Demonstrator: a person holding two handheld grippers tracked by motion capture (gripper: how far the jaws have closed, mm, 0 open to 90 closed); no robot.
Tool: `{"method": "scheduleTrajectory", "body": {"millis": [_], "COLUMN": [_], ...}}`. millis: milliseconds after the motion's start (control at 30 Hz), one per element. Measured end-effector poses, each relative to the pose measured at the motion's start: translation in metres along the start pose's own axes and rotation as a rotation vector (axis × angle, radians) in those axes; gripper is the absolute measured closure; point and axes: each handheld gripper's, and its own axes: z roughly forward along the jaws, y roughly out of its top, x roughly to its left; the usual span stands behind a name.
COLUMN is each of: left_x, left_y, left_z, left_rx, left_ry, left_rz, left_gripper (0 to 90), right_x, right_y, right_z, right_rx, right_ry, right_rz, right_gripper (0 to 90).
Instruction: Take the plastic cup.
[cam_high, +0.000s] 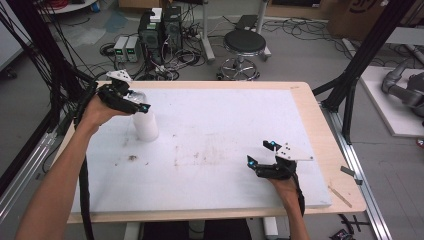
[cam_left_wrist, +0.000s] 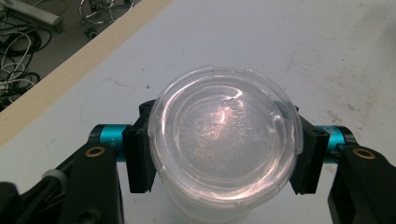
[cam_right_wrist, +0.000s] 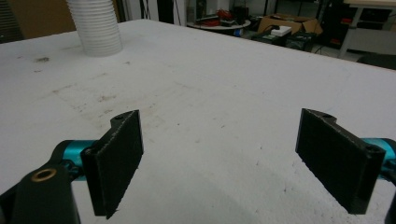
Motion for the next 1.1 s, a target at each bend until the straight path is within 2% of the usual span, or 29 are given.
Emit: {"method": "scheduleTrajectory", "body": {"millis": [200,367,533,733,833,967,1100], "left_x": [0.001,-0.001,-0.004,-0.008,-0.010,-0.014,-0.017], "left_y": [0.002,0.017,0.034,0.059,0.072,0.082,0.084], "left_z": [-0.004,-0.013,-0.031,-0.062,-0.077,-0.085,-0.087], "left_rx": [-0.007,-0.025,-0.038,-0.054,-0.080,-0.083,-0.080], "left_ry": [-0.002,-0.002,0.012,0.049,0.066,0.071,0.073], "left_rz": [-0.005,0.006,0.020,0.039,0.050,0.071,0.075], "left_gripper": [37.9,38.0,38.8,39.1,39.3,39.5,39.5], "right_x": [0.000,0.000,0.000,0.000,0.000,0.000,0.000], "right_y": [0.000,0.000,0.000,0.000,0.000,0.000,0.000], "right_z": [0.000,0.000,0.000,0.000,0.000,0.000,0.000], "right_rx": [0.001,0.003,0.002,0.002,0.002,0.002,0.005], "right_ry": [-0.002,-0.002,-0.002,-0.002,-0.002,-0.001,0.002], "right_rz": [-0.006,-0.005,-0.006,-0.002,-0.001,-0.002,0.004], "right_gripper": [15.0,15.0,15.1,15.0,15.1,15.0,15.0]}}
